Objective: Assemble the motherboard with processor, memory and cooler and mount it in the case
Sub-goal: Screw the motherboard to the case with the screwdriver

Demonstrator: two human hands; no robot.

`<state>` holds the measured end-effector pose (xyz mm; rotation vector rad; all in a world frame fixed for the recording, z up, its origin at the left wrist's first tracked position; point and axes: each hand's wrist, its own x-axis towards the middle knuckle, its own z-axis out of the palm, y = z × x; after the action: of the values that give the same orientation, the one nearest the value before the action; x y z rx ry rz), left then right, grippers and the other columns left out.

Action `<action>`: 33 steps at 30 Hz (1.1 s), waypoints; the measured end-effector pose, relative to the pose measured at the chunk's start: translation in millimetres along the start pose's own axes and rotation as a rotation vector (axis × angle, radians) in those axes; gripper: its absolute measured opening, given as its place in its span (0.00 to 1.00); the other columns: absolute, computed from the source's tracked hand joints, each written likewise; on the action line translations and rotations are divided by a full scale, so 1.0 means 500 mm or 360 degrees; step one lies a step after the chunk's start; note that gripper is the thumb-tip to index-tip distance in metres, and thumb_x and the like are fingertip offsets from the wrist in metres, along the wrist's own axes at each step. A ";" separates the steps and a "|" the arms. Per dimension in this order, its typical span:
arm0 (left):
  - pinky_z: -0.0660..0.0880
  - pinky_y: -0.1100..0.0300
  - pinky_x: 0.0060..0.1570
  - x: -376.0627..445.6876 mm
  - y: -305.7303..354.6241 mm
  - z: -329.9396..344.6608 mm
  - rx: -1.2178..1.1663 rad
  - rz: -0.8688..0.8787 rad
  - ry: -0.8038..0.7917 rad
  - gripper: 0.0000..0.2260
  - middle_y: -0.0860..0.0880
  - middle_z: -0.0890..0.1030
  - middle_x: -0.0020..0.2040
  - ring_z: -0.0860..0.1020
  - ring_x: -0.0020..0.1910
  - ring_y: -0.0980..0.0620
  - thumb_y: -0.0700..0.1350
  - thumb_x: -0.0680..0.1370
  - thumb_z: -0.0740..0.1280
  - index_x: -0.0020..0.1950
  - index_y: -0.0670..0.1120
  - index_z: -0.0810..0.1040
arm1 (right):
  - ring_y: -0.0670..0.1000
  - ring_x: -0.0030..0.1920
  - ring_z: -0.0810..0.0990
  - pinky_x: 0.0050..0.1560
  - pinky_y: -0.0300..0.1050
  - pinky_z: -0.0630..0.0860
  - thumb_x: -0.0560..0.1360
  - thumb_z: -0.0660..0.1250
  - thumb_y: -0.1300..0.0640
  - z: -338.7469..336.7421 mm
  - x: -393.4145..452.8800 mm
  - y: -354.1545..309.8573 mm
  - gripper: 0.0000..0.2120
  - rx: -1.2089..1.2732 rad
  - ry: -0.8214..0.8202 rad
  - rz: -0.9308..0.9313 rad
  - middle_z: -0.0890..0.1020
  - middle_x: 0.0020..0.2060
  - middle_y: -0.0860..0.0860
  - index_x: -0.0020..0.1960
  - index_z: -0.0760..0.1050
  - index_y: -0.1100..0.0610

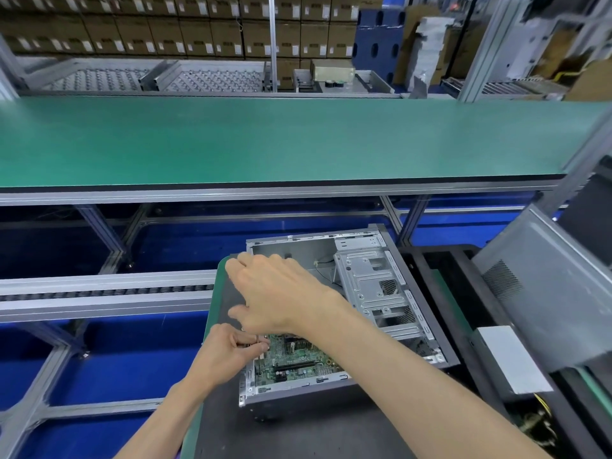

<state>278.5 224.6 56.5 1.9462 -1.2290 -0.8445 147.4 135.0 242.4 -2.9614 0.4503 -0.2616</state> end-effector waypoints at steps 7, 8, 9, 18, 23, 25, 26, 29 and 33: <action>0.74 0.70 0.33 0.002 0.002 0.000 0.0005 0.0004 0.0003 0.07 0.64 0.85 0.41 0.80 0.36 0.68 0.47 0.73 0.76 0.38 0.58 0.88 | 0.55 0.35 0.66 0.33 0.46 0.62 0.80 0.65 0.55 0.009 0.003 -0.007 0.06 -0.0196 0.0117 0.0055 0.59 0.32 0.48 0.50 0.73 0.58; 0.72 0.71 0.32 0.002 0.003 0.000 0.0011 0.0008 -0.0004 0.08 0.64 0.85 0.39 0.79 0.34 0.69 0.47 0.73 0.76 0.36 0.59 0.87 | 0.55 0.35 0.68 0.34 0.48 0.64 0.81 0.64 0.53 0.012 0.002 -0.007 0.07 -0.0231 0.0145 0.0067 0.59 0.32 0.48 0.50 0.74 0.58; 0.71 0.71 0.31 0.003 0.003 0.000 0.0015 0.0016 -0.0009 0.09 0.64 0.84 0.38 0.78 0.32 0.69 0.47 0.73 0.76 0.35 0.60 0.87 | 0.55 0.36 0.68 0.35 0.48 0.64 0.81 0.64 0.51 0.011 0.003 -0.006 0.09 -0.0243 0.0143 0.0067 0.62 0.33 0.48 0.50 0.74 0.57; 0.73 0.66 0.33 0.003 -0.001 -0.001 -0.0022 0.0030 -0.0011 0.07 0.61 0.85 0.36 0.76 0.30 0.64 0.48 0.74 0.76 0.37 0.60 0.87 | 0.55 0.32 0.64 0.28 0.44 0.50 0.78 0.65 0.52 0.006 0.005 -0.013 0.12 -0.0322 0.0113 0.0063 0.65 0.34 0.50 0.47 0.63 0.55; 0.81 0.53 0.43 0.001 -0.003 -0.003 -0.0101 -0.0036 -0.0001 0.04 0.58 0.86 0.38 0.84 0.40 0.57 0.47 0.73 0.76 0.43 0.58 0.88 | 0.52 0.32 0.63 0.31 0.45 0.56 0.73 0.68 0.50 0.004 0.007 -0.008 0.15 -0.0138 0.0040 0.0037 0.65 0.38 0.49 0.50 0.66 0.56; 0.81 0.46 0.50 -0.001 0.001 -0.003 -0.0146 -0.0071 0.0001 0.06 0.56 0.86 0.40 0.85 0.48 0.49 0.46 0.73 0.76 0.43 0.58 0.87 | 0.50 0.30 0.59 0.29 0.43 0.51 0.71 0.69 0.53 -0.005 0.006 -0.006 0.17 -0.0041 -0.0042 -0.0017 0.64 0.39 0.49 0.47 0.62 0.56; 0.82 0.47 0.50 0.000 0.002 -0.003 -0.0143 -0.0065 -0.0009 0.07 0.57 0.86 0.41 0.85 0.48 0.50 0.45 0.73 0.76 0.43 0.59 0.87 | 0.51 0.31 0.60 0.28 0.43 0.50 0.72 0.69 0.54 -0.006 0.005 -0.007 0.17 -0.0053 -0.0051 -0.0013 0.64 0.39 0.49 0.47 0.61 0.56; 0.82 0.51 0.50 0.003 0.001 -0.003 -0.0072 -0.0026 -0.0052 0.06 0.61 0.86 0.44 0.84 0.48 0.59 0.44 0.73 0.76 0.43 0.56 0.88 | 0.56 0.35 0.65 0.31 0.45 0.57 0.78 0.66 0.55 0.008 0.006 -0.007 0.13 -0.0220 0.0057 0.0064 0.61 0.34 0.49 0.46 0.61 0.55; 0.82 0.52 0.44 0.003 0.005 -0.006 -0.0035 -0.0043 -0.0045 0.04 0.63 0.85 0.43 0.84 0.43 0.57 0.46 0.73 0.76 0.42 0.56 0.88 | 0.55 0.36 0.65 0.35 0.49 0.62 0.79 0.64 0.50 0.013 0.008 -0.002 0.11 -0.0197 0.0106 0.0071 0.61 0.33 0.49 0.50 0.67 0.57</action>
<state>280.0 223.1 59.9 1.9436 -1.2072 -0.8981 152.5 135.4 236.6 -3.0660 0.5600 -0.3406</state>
